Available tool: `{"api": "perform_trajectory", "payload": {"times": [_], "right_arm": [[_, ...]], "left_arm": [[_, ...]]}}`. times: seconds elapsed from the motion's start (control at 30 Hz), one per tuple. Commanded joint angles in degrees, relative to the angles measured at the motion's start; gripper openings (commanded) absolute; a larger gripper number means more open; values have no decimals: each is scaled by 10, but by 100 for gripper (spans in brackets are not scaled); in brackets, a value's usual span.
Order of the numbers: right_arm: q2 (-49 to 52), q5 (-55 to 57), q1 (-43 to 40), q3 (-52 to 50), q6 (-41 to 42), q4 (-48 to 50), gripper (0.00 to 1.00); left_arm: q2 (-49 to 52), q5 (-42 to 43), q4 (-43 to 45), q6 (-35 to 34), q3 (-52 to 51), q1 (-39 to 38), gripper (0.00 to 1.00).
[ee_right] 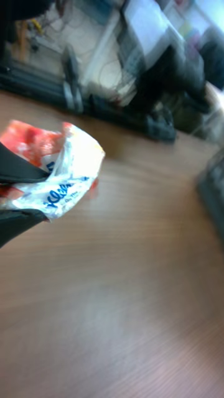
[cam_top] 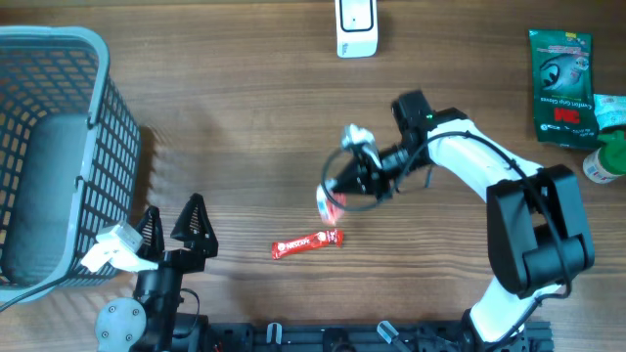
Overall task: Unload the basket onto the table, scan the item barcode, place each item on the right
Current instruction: 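Lift the box up to the barcode scanner, then carry the box to the right table edge and release it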
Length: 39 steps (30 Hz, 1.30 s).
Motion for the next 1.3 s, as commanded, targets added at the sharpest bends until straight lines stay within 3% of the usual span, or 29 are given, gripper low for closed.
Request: {"api": "perform_trajectory", "payload": {"times": [0.0, 0.13, 0.23, 0.4, 0.53, 0.67, 0.77, 1.0, 1.13, 1.27], "right_arm": [[-14, 180, 1, 57, 303, 87, 4], [-51, 191, 1, 165, 269, -14, 5], [-117, 290, 2, 207, 247, -115, 4], [-254, 441, 12, 201, 349, -134, 5], [-252, 559, 15, 173, 367, -34, 5], [-170, 694, 15, 164, 351, 132, 4], [-104, 766, 15, 181, 307, 187, 4], [44, 840, 17, 226, 105, 441, 4], [149, 840, 22, 257, -72, 597, 5], [237, 864, 36, 307, -223, 672, 4]], "left_arm": [[-2, 7, 1, 4, -3, -3, 100], [-2, 7, 1, 4, -3, -3, 100], [-2, 7, 1, 4, -3, -3, 100], [-2, 7, 1, 4, -3, -3, 100], [-2, 7, 1, 4, -3, -3, 100], [-2, 7, 1, 4, -3, -3, 100], [-2, 7, 1, 4, -3, -3, 100], [-2, 7, 1, 4, -3, -3, 100], [-2, 7, 1, 4, -3, -3, 100], [-2, 7, 1, 4, -3, -3, 100]]}}
